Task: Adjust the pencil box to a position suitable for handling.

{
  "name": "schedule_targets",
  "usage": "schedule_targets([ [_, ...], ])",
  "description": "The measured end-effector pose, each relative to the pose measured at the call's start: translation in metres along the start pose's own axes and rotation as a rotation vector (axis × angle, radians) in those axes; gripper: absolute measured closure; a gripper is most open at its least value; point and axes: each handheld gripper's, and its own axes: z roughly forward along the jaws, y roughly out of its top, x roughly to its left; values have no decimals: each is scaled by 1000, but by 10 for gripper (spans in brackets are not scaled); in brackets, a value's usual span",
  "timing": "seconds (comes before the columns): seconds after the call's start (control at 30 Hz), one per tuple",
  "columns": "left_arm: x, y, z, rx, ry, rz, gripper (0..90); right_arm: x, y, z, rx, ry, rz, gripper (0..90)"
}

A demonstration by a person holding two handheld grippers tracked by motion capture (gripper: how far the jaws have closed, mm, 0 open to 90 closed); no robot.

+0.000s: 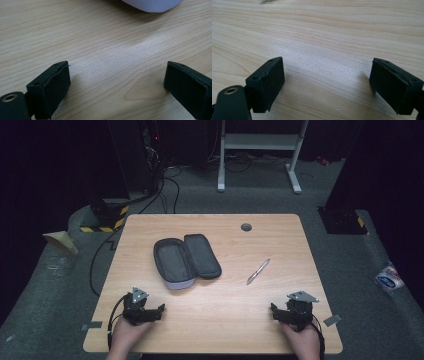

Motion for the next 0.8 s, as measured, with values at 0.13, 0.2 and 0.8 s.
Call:
schedule_targets([
  [0.13,2,0,-1,13,-8,16,58,0,0,0,0,0,0,124],
  [0.2,3,0,-2,27,-20,17,52,0,0,0,0,0,2,124],
  [0.8,6,1,-17,-44,-31,23,150,0,-1,-1,-5,0,-2,134],
])
